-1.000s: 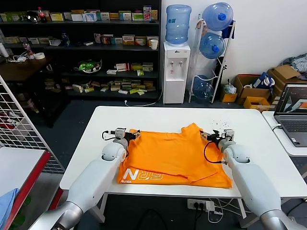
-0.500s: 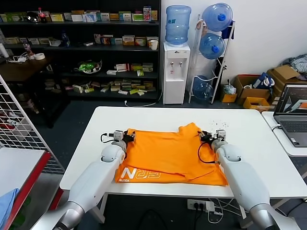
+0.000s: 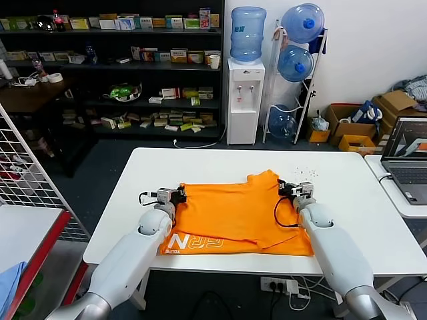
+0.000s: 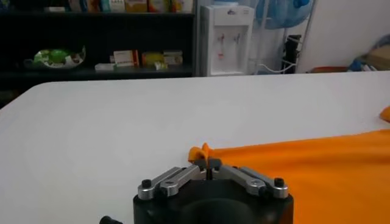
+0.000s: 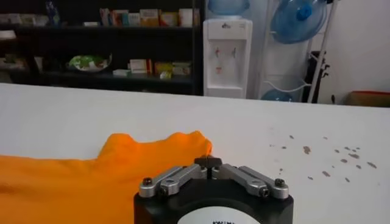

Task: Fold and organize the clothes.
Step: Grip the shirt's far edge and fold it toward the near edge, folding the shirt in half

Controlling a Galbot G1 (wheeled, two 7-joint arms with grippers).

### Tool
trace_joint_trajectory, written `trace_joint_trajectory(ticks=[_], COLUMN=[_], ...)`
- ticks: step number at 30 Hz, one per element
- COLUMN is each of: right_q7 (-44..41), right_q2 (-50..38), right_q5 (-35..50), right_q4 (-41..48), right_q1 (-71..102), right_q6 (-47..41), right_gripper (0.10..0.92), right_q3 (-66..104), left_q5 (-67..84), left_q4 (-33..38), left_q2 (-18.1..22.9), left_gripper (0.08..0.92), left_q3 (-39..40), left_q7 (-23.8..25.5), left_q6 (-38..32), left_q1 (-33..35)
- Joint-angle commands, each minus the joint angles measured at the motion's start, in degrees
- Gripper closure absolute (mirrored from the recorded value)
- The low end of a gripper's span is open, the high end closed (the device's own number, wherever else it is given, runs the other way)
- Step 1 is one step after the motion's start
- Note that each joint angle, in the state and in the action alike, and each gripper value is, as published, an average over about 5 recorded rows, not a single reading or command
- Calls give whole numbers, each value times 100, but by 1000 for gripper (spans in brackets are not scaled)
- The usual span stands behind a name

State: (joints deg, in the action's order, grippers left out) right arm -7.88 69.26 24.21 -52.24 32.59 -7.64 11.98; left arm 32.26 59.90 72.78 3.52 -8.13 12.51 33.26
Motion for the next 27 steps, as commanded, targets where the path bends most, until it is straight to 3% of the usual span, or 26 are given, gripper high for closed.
trace_joint_trajectory(ticks=[1,17,27], right_q7=[320,1271,1470], right_q2=[-253,-1723,-1869], right_q5=[-3,407,404], right_q4=[-1187,-4683,-5493], right_q1=[602,3578,4674], right_q6=[347,-628,-1031], right_gripper=[901,901,901], right_q3=[48,618,999], left_q5=[-60,618,572], left_q4=[1166,3814,4445], left_q2=[-518,-1987,-2098], left_gripper=[904,904,904], left_q3=[-24,-316,-484], left_q7=[0,-343,-539], left_q6=[-297,103,220], left_q1=[483,2138,3221])
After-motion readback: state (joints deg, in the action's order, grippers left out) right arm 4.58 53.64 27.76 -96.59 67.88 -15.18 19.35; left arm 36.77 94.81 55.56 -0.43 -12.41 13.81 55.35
